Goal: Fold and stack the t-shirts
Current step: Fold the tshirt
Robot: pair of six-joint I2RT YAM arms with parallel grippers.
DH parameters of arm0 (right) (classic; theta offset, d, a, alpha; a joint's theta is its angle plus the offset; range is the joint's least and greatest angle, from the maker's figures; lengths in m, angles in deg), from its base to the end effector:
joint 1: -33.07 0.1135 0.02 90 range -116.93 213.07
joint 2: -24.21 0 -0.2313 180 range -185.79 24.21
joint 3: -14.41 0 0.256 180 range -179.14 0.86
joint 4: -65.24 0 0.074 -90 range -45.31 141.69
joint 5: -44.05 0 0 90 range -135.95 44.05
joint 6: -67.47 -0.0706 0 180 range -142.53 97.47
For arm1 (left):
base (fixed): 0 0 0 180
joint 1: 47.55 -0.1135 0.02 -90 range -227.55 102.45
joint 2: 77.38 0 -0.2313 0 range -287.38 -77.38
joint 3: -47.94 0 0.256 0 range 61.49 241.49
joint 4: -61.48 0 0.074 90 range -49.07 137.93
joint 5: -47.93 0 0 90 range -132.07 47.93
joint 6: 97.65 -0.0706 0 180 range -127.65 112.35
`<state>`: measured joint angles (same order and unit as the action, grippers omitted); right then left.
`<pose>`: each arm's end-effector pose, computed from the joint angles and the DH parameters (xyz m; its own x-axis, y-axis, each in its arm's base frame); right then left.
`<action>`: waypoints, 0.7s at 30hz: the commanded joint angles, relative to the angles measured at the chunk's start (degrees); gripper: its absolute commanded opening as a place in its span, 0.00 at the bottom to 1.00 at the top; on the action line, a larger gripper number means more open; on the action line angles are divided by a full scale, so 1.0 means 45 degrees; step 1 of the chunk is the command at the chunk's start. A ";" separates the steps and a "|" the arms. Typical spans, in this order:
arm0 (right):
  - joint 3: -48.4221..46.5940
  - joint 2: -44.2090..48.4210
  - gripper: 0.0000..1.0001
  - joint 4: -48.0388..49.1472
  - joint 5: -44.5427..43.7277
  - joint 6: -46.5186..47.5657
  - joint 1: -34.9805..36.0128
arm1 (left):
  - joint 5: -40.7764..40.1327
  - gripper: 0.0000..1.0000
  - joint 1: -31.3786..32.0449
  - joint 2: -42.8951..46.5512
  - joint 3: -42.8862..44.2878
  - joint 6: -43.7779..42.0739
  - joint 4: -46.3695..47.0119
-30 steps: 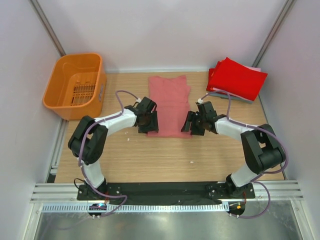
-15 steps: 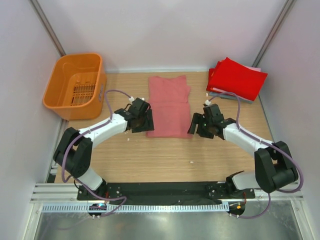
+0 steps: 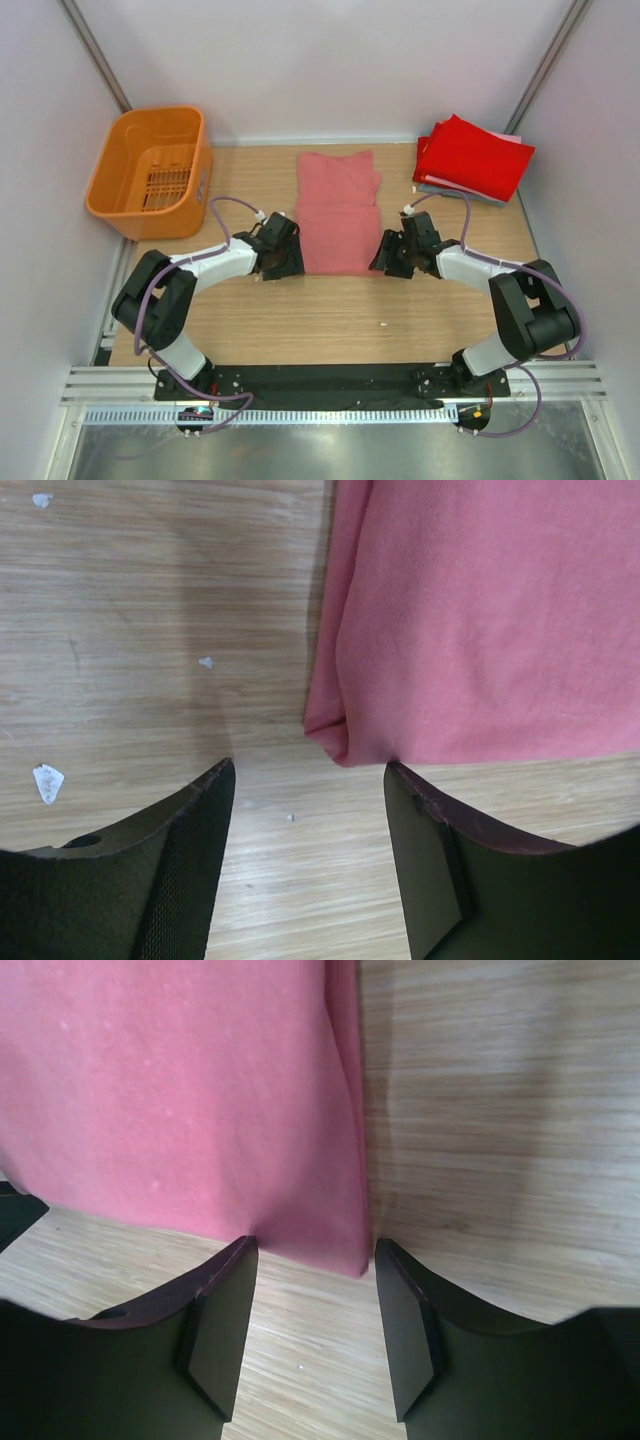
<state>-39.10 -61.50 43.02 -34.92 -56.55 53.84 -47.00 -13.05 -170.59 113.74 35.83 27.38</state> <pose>0.2782 0.1200 0.0912 -0.8833 0.2523 -0.3952 0.0507 0.8893 0.4545 0.2746 -0.1814 0.0997 -0.8906 -0.2197 -0.3981 -0.1135 0.9552 -0.2734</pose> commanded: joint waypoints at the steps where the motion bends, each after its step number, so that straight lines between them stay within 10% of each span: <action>1: 0.0385 -0.0718 0.57 0.0285 0.0323 -0.0272 0.0051 | -0.0116 0.62 -0.0069 -0.0263 -0.0165 0.0220 0.0915; 12: 0.0444 -0.0738 0.47 0.0364 0.0401 -0.0272 0.0032 | -0.0350 0.52 -0.0264 -0.0692 -0.0478 0.0415 0.1813; 21: 0.0814 -0.0562 0.24 0.0636 0.0889 -0.0642 0.0032 | 0.0040 0.01 -0.0284 -0.0947 -0.0752 0.0434 0.2322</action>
<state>-37.53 -63.36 47.41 -31.91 -58.67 53.84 -46.94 -14.09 -172.99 111.88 37.93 37.39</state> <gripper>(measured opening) 0.261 0.063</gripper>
